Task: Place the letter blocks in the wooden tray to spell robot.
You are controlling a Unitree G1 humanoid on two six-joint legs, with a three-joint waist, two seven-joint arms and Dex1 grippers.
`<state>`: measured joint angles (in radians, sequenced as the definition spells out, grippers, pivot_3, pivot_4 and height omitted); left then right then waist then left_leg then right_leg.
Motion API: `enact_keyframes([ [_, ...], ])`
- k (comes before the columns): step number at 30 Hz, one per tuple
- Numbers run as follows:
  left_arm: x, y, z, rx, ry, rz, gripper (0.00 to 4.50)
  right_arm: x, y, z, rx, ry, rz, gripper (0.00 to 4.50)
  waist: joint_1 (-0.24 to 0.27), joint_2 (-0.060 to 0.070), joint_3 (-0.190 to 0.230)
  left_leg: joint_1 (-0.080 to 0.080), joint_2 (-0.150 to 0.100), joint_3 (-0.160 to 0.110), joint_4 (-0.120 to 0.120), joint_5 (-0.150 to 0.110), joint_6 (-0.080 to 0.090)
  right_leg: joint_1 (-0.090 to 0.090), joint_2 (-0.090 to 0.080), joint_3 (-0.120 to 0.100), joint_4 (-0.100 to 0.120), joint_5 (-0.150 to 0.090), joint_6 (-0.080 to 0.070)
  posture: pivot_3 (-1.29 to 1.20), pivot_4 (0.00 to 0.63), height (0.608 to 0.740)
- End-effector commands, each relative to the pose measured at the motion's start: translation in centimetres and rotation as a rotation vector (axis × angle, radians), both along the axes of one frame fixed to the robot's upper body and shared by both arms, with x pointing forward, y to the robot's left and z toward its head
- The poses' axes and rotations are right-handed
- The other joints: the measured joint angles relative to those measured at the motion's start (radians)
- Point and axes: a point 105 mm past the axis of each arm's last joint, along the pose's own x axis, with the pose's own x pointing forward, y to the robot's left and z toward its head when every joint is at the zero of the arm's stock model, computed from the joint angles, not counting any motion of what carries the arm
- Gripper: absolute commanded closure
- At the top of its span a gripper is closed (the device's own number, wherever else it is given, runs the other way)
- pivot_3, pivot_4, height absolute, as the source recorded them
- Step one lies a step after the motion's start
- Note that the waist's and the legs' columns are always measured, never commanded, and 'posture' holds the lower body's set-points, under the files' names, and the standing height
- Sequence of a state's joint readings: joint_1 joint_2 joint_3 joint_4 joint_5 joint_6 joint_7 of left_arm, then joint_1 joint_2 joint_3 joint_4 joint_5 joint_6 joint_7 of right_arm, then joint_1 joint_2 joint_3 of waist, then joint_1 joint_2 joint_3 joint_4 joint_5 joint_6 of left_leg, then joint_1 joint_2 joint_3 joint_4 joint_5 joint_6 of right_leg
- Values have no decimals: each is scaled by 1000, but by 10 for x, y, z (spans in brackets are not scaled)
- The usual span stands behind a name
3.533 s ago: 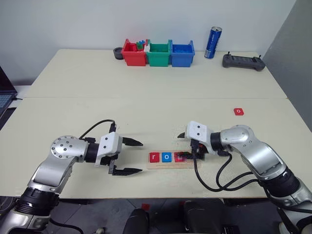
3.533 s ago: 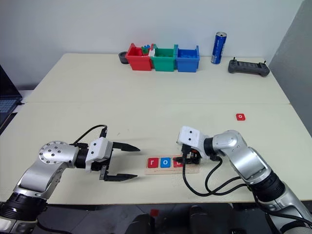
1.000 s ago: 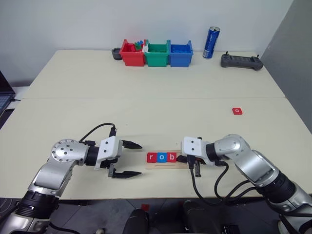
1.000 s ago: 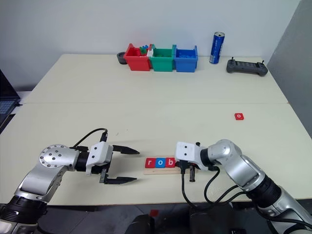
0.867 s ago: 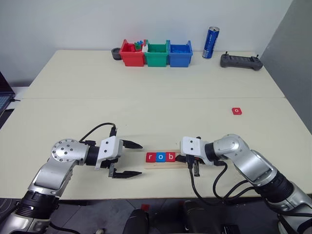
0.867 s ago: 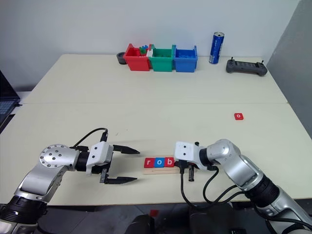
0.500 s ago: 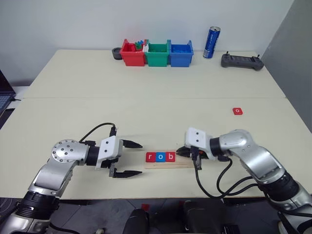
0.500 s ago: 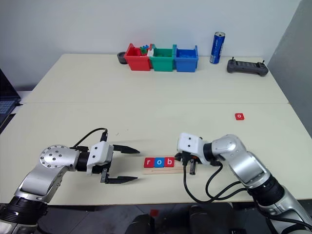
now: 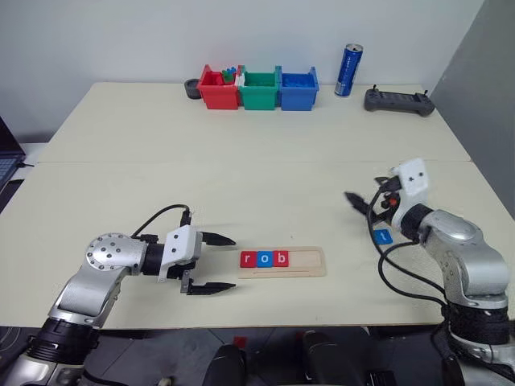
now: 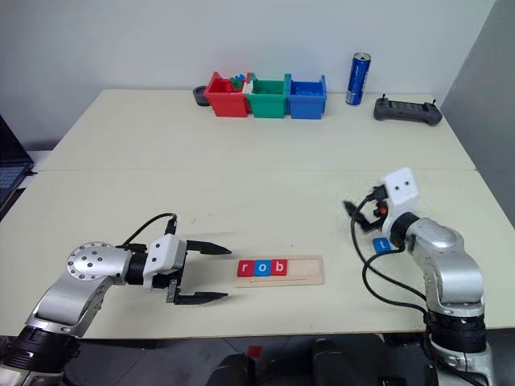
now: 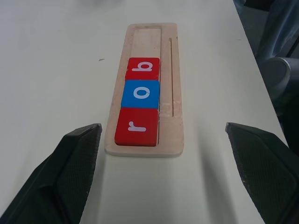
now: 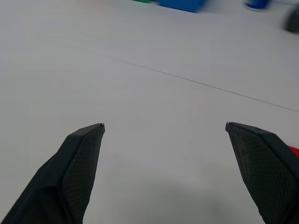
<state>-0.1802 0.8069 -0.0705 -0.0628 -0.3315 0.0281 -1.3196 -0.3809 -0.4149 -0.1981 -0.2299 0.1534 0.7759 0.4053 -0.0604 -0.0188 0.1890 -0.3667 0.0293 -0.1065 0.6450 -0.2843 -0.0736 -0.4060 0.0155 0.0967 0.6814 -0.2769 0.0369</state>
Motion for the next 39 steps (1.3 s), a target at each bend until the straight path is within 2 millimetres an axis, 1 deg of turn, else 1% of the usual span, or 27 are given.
enact_keyframes([
  [1,4,3,10,-27,-49,6,0,21,-31,5,-45,-30,-179,24,-1,0,0,0,0,0,0,0,0,0,0,0,0,0,0,0,150,740],
  [5,5,3,9,-27,-54,4,0,48,-51,-6,-32,0,-235,24,-6,0,0,0,0,1,0,0,0,0,0,0,0,0,0,0,150,740],
  [8,4,1,10,-26,-58,-1,0,63,-63,-18,-11,55,-250,24,-12,0,0,0,0,1,0,0,0,0,0,1,0,0,0,0,150,740],
  [11,3,0,12,-25,-60,-3,0,70,-69,-31,20,116,-243,24,-15,0,0,0,0,1,-1,0,0,0,0,0,0,0,0,0,150,740],
  [13,2,0,13,-23,-61,-3,0,72,-76,-41,20,163,-265,24,-19,0,0,0,0,1,-1,0,1,0,0,0,0,0,0,0,150,740],
  [15,1,0,15,-21,-62,-2,0,73,-78,-46,30,190,-273,24,-23,0,0,0,0,1,-1,-1,1,0,-1,1,0,0,0,0,150,740],
  [18,1,0,17,-18,-62,2,0,73,-77,-55,70,231,-267,625,-23,0,0,1,0,1,0,-1,1,1,-1,0,0,0,0,0,150,740],
  [22,1,-1,19,-14,-61,3,0,69,-77,-66,86,276,-267,2066,-23,-1,-1,1,0,0,0,-1,1,2,-1,0,0,0,0,0,150,740],
  [24,2,-2,20,-11,-61,2,0,68,-76,-68,88,279,-265,2793,-23,-1,-1,1,0,0,0,-1,1,2,-1,0,0,0,0,0,150,740],
  [25,2,-3,21,-9,-62,0,0,69,-75,-66,82,264,-258,3066,-23,-1,-1,1,0,0,0,-1,1,2,-1,0,0,0,0,0,150,740],
  [28,3,-5,23,-8,-64,-4,0,66,-69,-53,27,188,-214,3040,-20,-1,-1,1,0,-1,0,-1,1,2,-1,0,0,0,0,0,150,740],
  [29,3,-6,24,-9,-64,-4,0,63,-64,-47,13,160,-190,3040,-20,-1,-1,1,-1,-1,0,-1,1,2,-1,-1,0,0,0,0,150,740],
  [30,3,-6,24,-10,-64,-5,0,55,-54,-40,12,129,-150,3040,-19,-1,-1,1,-1,-1,0,-1,1,2,-1,0,0,0,0,0,150,740],
  [31,2,-7,25,-10,-63,-7,0,44,-41,-34,14,101,-107,3040,-17,-1,-1,0,0,-1,-1,-1,1,1,-1,-1,0,0,0,0,150,740],
  [33,2,-8,25,-10,-61,-11,0,13,-12,-24,45,75,-48,3040,-17,1,-1,-1,0,-3,-1,-1,1,0,0,-2,0,0,0,0,150,740],
  [35,2,-9,25,-12,-56,-14,0,-19,7,-27,69,91,-37,3040,-18,2,-1,-2,0,-4,-2,-1,1,-1,0,-2,1,-1,-1,0,150,740],
  [36,2,-10,25,-12,-52,-18,0,-34,16,-32,74,108,-38,3040,-19,3,-1,-2,0,-4,-2,-1,1,-1,0,-2,1,-1,-1,0,150,740],
  [38,2,-11,24,-8,-44,-30,0,-60,31,-38,71,133,-32,3040,-19,4,-1,-2,0,-3,-1,-1,1,-1,-1,-1,2,-1,-1,0,150,740],
  [39,2,-11,23,-5,-41,-35,0,-69,37,-40,71,137,-32,3040,-18,4,-1,-1,0,-2,-1,-1,1,-1,-1,-1,1,-1,0,0,150,740],
])
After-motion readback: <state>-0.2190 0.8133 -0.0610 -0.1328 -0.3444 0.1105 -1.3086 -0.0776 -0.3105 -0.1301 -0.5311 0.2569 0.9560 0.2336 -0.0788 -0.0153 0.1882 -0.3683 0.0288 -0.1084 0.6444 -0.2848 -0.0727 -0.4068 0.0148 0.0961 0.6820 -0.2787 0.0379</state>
